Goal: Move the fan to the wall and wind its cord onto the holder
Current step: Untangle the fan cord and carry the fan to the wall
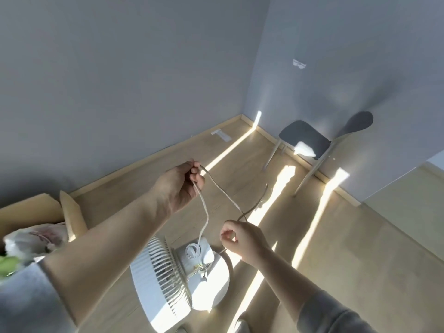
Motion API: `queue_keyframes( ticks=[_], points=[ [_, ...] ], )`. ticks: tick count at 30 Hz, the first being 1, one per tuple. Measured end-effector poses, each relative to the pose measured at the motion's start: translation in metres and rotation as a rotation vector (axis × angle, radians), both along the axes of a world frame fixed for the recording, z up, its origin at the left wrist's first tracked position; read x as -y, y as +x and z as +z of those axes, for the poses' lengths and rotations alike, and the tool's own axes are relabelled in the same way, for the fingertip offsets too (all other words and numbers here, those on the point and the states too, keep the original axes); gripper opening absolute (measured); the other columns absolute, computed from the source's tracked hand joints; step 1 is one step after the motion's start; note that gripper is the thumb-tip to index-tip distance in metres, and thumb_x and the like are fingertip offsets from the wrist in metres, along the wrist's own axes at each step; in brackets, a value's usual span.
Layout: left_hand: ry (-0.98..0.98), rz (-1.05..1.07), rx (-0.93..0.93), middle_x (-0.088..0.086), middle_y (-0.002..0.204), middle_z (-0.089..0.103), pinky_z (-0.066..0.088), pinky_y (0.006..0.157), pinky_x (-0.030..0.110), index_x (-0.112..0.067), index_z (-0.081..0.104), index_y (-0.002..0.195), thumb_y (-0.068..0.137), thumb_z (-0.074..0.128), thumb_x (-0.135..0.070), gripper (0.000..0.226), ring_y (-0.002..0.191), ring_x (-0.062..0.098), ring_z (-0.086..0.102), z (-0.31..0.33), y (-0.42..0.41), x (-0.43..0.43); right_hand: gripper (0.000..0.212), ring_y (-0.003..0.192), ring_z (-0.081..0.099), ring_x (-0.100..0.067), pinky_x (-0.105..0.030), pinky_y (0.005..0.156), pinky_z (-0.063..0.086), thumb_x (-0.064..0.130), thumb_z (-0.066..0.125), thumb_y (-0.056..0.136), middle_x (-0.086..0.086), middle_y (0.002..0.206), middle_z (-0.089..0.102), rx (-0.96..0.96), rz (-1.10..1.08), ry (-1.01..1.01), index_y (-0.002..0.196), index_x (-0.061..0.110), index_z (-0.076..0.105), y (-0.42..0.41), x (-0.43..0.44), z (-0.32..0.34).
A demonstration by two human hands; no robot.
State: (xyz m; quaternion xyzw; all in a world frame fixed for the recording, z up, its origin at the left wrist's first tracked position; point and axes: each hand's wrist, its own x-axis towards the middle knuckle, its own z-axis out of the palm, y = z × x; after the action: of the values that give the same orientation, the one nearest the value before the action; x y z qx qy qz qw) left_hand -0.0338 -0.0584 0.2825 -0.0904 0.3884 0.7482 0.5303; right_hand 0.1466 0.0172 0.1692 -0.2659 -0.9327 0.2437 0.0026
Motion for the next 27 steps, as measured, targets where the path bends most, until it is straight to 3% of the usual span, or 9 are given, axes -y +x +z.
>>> queue_keyframes(
  ticks=[3, 5, 9, 12, 16, 19, 23, 25, 27],
  points=[
    [0.012, 0.006, 0.057, 0.000, 0.062, 0.048, 0.044, 0.036, 0.014, -0.005, 0.053, 0.067, 0.098, 0.042, -0.011, 0.033, 0.036, 0.004, 0.043, -0.003, -0.005, 0.001, 0.053, 0.097, 0.065, -0.012, -0.023, 0.089, 0.046, 0.045, 0.067, 0.080, 0.014, 0.121, 0.065, 0.101, 0.026, -0.118, 0.128, 0.026, 0.055, -0.014, 0.013, -0.007],
    [0.040, -0.001, 0.102, 0.001, 0.058, 0.052, 0.045, 0.037, 0.013, -0.005, 0.053, 0.069, 0.097, 0.043, -0.011, 0.030, 0.036, 0.004, 0.045, 0.002, -0.008, 0.002, 0.064, 0.106, 0.064, -0.018, -0.021, 0.085, 0.044, 0.050, 0.069, 0.076, 0.011, 0.127, 0.062, 0.137, 0.010, -0.233, 0.132, 0.025, 0.052, -0.029, 0.023, -0.014],
    [0.060, -0.002, 0.107, 0.002, 0.061, 0.054, 0.045, 0.037, 0.014, -0.004, 0.053, 0.069, 0.097, 0.045, -0.011, 0.030, 0.038, 0.005, 0.047, 0.010, -0.017, 0.005, 0.074, 0.076, 0.063, -0.016, -0.019, 0.066, 0.045, 0.066, 0.043, 0.064, -0.007, 0.099, 0.075, 0.058, 0.000, -0.360, 0.101, 0.010, 0.073, -0.054, 0.040, -0.025],
    [-0.001, 0.039, 0.035, 0.003, 0.058, 0.052, 0.046, 0.038, 0.015, -0.002, 0.058, 0.064, 0.097, 0.045, -0.013, 0.038, 0.039, 0.006, 0.047, 0.001, -0.032, 0.010, 0.065, 0.070, 0.068, -0.028, -0.030, 0.065, 0.054, 0.053, 0.037, 0.082, -0.016, 0.078, 0.073, 0.035, -0.044, -0.366, 0.085, -0.003, 0.070, -0.062, 0.043, -0.030],
    [-0.430, -0.171, -0.423, 0.008, 0.069, 0.060, 0.057, 0.063, 0.033, -0.001, 0.061, 0.091, 0.097, 0.047, -0.026, 0.029, 0.064, 0.017, 0.059, -0.037, -0.040, 0.033, 0.052, 0.040, 0.041, -0.009, -0.022, 0.046, 0.032, 0.028, 0.036, 0.101, 0.007, 0.044, 0.043, 0.015, -0.245, -0.395, 0.050, 0.018, 0.042, -0.044, 0.027, -0.030],
    [-0.690, -0.355, -0.797, 0.013, 0.080, 0.062, 0.055, 0.084, 0.042, -0.003, 0.061, 0.086, 0.095, 0.049, -0.027, 0.029, 0.074, 0.022, 0.058, -0.074, -0.026, 0.061, 0.053, 0.028, 0.027, -0.002, -0.023, 0.043, 0.024, 0.023, 0.039, 0.099, 0.007, 0.028, 0.032, -0.129, -0.455, -0.470, 0.046, 0.021, 0.034, -0.026, 0.009, -0.030],
    [-0.745, -0.461, -0.922, 0.016, 0.080, 0.066, 0.052, 0.069, 0.033, -0.010, 0.060, 0.076, 0.091, 0.051, -0.019, 0.020, 0.069, 0.020, 0.056, -0.114, -0.002, 0.089, 0.039, 0.028, 0.020, -0.007, -0.018, 0.035, 0.017, 0.014, 0.044, 0.085, 0.009, 0.036, 0.027, -0.053, -0.651, -0.759, 0.047, 0.020, 0.035, -0.024, -0.016, -0.021],
    [-0.769, -0.504, -0.986, 0.005, 0.080, 0.067, 0.045, 0.052, 0.017, -0.016, 0.059, 0.082, 0.092, 0.049, -0.018, 0.015, 0.057, 0.014, 0.053, -0.126, 0.010, 0.097, 0.032, 0.029, 0.018, -0.008, -0.018, 0.038, 0.014, 0.012, 0.043, 0.082, 0.009, 0.034, 0.027, -0.004, -0.628, -0.794, 0.050, 0.017, 0.041, -0.024, -0.021, -0.021],
    [-0.775, -0.509, -1.033, 0.000, 0.090, 0.067, 0.041, 0.053, 0.012, -0.018, 0.062, 0.093, 0.091, 0.049, -0.015, 0.013, 0.068, 0.008, 0.058, -0.138, 0.021, 0.103, 0.029, 0.026, 0.021, -0.006, -0.018, 0.037, 0.017, 0.012, 0.043, 0.084, 0.009, 0.033, 0.033, 0.059, -0.592, -0.770, 0.057, 0.012, 0.052, -0.024, -0.020, -0.030]
  ],
)
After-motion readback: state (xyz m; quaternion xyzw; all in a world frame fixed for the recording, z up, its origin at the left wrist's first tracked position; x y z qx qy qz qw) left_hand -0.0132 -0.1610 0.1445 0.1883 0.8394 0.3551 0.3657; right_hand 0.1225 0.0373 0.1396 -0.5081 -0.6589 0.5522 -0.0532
